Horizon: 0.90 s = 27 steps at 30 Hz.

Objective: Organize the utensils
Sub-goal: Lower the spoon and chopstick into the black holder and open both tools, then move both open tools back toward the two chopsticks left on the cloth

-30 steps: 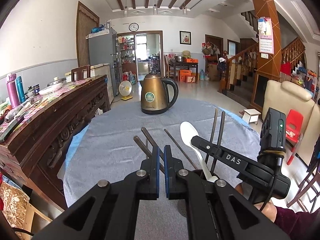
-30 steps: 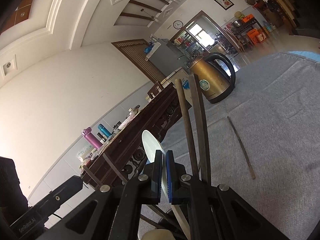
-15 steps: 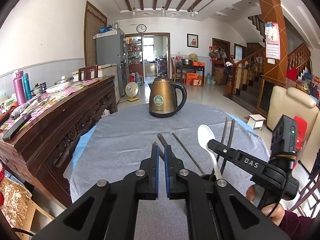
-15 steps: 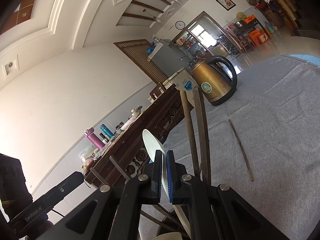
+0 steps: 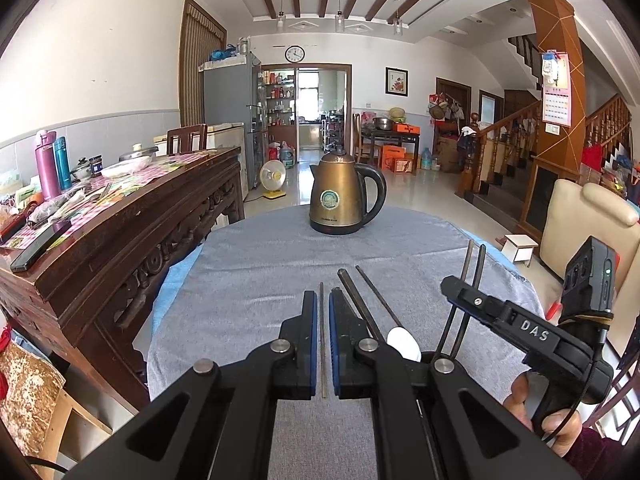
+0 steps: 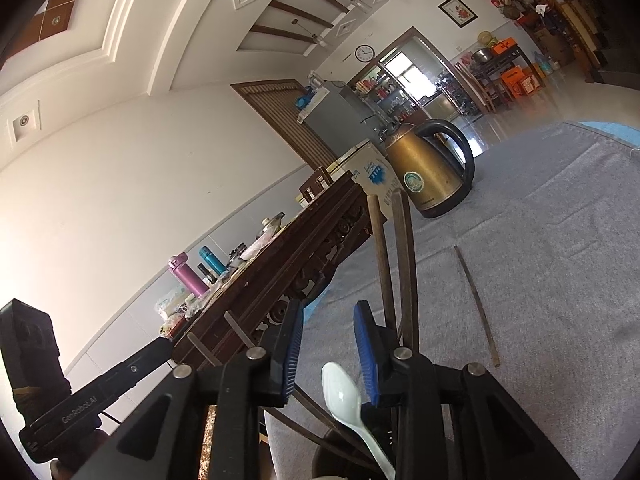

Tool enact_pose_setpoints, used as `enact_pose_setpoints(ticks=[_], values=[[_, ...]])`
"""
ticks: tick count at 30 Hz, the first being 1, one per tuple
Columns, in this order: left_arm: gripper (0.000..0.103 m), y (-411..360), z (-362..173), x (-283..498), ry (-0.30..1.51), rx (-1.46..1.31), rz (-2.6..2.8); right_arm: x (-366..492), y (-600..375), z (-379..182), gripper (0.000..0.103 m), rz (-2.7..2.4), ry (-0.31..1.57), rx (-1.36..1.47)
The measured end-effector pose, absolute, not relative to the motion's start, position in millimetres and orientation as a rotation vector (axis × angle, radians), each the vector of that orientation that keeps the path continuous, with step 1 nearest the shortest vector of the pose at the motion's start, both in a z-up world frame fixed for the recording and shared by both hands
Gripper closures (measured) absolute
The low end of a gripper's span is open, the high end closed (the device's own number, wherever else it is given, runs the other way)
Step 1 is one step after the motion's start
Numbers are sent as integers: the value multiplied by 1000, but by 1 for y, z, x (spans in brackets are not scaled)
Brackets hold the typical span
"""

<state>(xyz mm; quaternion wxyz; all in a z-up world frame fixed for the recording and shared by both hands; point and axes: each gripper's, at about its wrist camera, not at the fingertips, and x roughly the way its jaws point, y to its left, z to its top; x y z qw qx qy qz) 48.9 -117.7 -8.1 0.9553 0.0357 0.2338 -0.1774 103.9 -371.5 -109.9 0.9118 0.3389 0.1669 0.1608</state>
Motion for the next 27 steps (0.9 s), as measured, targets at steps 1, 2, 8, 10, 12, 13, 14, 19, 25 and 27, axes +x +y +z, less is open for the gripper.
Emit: enact_pose_setpoints(ticks=[1,2,8,10,12,13,14,19,25,27], values=[[99,-117,-8,49,476,72,-359,103,-372,-108,73,331,340,698],[99,-117,-8,50,478,70,-358,102,-373,-107,73,330,336,699],[80,-109,-10,56,493,47,-339,91,-386,-90,73,311,282,704],[72,-106,-10,56,487,39,-326,86,-394,-84,73,301,258,710],[71,-103,-9,57,483,36,-318,81,-401,-79,73,286,238,718],[69,-101,-10,58,485,36,-317,79,-406,-76,72,274,225,722],[61,-100,-10,60,489,35,-313,76,-411,-74,71,261,213,725],[46,-95,-13,66,504,35,-258,68,-431,-71,68,195,195,745],[44,-88,-22,74,540,54,-174,65,-443,-76,49,147,209,762],[42,-84,-25,77,549,59,-147,65,-444,-77,49,141,217,759]])
